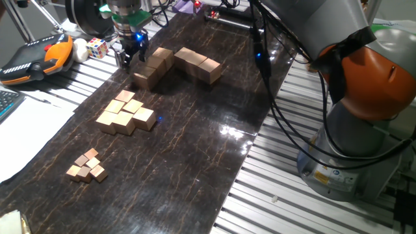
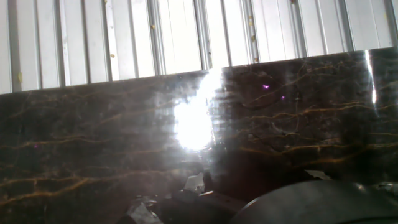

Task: Stack the blocks into a pyramid shape

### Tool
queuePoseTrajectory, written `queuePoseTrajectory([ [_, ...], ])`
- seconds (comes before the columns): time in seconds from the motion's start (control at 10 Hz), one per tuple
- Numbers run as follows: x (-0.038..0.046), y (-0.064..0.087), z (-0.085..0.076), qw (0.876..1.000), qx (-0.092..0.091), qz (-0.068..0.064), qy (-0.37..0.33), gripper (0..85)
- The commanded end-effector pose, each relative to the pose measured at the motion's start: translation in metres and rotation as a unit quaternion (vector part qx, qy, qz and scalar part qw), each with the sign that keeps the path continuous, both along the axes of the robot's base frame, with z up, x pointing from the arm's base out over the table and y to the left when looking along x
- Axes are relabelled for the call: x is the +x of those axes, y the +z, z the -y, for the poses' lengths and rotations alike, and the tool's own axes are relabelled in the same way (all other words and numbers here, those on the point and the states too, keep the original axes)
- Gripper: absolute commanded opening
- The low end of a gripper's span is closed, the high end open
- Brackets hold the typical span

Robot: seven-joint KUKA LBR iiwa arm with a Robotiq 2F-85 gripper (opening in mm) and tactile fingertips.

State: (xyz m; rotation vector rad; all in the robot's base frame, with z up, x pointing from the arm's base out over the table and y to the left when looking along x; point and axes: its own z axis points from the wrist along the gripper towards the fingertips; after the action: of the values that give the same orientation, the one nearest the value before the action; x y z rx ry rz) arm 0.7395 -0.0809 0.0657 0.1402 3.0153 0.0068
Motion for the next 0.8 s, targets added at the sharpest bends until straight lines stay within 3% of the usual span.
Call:
queuePoseTrajectory([
  [0.0,-0.0005,-0.0006,-0.0008,1.000,0.000,0.000,0.000,77.0],
  [0.7,-0.0095,-0.0053,-0.0100,1.000,0.000,0.004,-0.013,78.3],
])
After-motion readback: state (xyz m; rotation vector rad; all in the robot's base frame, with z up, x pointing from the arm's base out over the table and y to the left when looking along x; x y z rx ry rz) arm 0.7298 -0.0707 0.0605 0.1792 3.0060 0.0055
